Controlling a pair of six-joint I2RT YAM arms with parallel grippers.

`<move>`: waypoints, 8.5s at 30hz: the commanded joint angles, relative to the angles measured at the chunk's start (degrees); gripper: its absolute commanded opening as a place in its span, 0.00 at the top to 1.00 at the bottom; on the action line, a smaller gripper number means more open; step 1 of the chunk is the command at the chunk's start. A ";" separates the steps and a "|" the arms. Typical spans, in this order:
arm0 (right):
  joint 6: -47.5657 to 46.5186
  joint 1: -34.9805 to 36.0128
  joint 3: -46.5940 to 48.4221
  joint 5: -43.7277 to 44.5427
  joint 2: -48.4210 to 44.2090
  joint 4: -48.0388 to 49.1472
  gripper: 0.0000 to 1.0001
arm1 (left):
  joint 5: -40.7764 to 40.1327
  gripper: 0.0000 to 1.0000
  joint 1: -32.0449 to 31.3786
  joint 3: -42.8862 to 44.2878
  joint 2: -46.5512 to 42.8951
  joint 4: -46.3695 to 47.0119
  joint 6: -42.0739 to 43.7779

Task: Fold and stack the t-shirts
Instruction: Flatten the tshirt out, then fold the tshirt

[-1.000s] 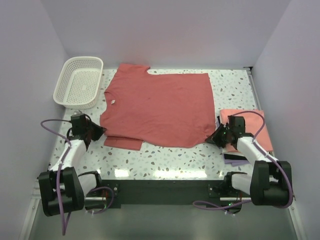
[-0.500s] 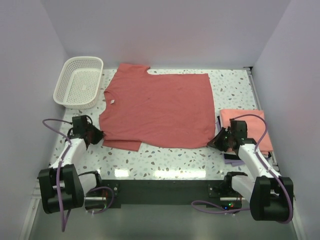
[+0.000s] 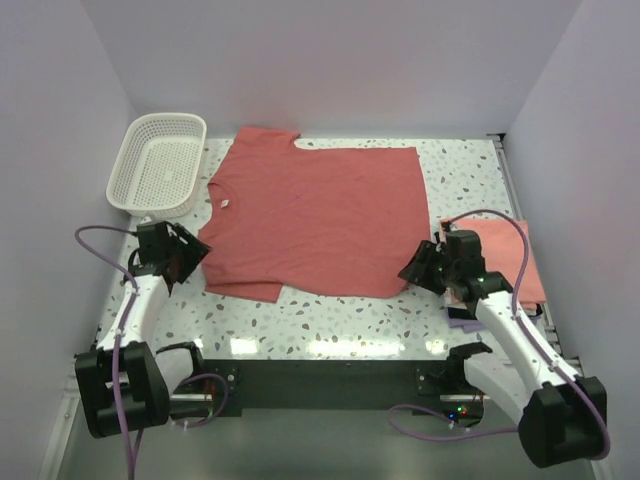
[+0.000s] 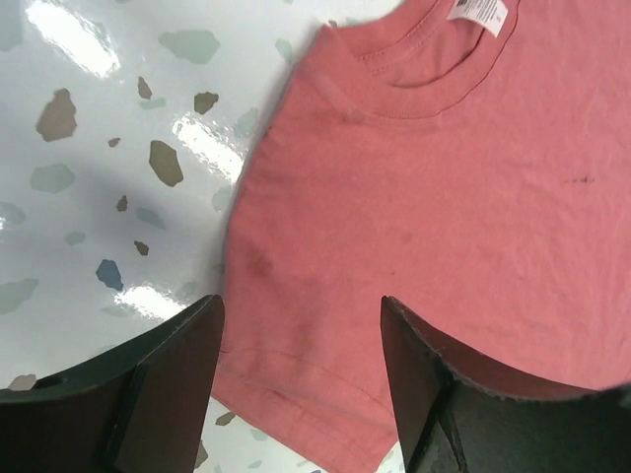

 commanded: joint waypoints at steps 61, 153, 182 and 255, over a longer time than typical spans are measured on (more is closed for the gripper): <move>-6.98 66.95 36.12 33.51 57.93 28.07 0.98 | 1.89 0.30 0.69 10.27 -8.49 -7.53 8.72; -5.57 58.87 23.11 11.00 36.30 20.15 0.91 | -4.79 0.79 -13.90 -16.81 -17.37 -7.44 -13.78; 13.67 42.64 7.74 27.87 12.25 0.92 0.57 | -9.89 1.00 -1.60 -4.86 -6.12 -12.45 -6.40; 18.78 18.00 8.25 39.38 -3.95 -22.47 0.95 | 3.47 1.00 3.24 -7.76 -14.90 -9.72 -5.60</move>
